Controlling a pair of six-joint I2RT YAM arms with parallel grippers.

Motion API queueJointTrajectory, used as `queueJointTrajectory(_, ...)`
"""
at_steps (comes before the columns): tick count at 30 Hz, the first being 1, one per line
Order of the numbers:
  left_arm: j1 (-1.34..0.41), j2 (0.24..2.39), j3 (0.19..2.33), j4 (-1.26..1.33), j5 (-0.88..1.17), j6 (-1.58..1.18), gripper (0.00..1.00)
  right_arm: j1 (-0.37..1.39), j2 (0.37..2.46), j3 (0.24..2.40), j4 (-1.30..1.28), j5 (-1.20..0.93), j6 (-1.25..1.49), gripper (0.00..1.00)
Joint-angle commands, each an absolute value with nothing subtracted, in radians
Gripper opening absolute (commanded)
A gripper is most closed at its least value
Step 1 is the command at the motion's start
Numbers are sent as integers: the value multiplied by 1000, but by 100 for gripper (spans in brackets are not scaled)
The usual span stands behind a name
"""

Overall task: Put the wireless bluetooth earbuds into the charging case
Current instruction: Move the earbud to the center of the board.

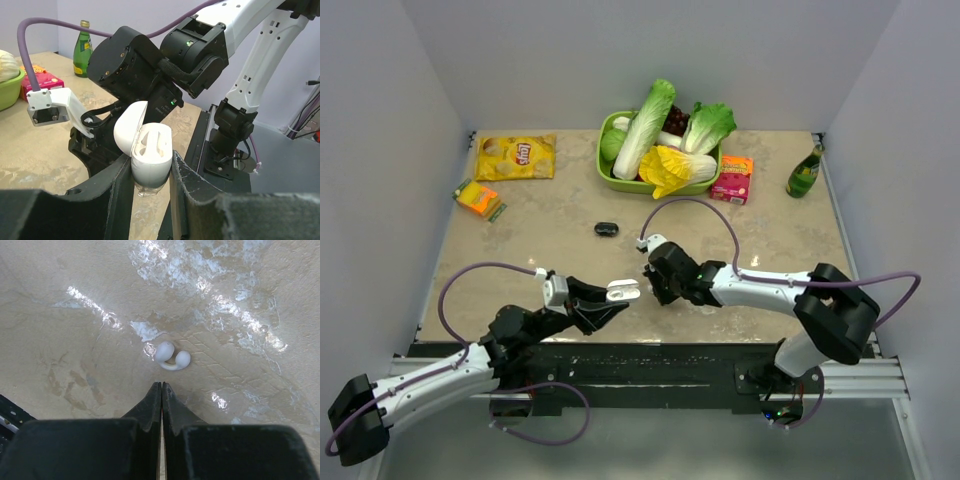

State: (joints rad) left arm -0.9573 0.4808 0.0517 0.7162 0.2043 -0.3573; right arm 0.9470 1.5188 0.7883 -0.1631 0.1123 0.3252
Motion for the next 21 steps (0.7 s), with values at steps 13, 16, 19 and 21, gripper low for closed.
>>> queueJointTrajectory(13,-963,453,0,733,195,-367,0,946,1657,854,-114,155,385,0)
queueJointTrajectory(16,-963,453,0,733,193,-365,0,939,1674,868,-117,190,402,0)
queueJointTrajectory(19,-963,453,0,730,193,-365,0,919,1683,879,-103,210,416,0)
queueJointTrajectory(21,-963,453,0,732,193,-365,0,905,1684,887,-91,212,417,0)
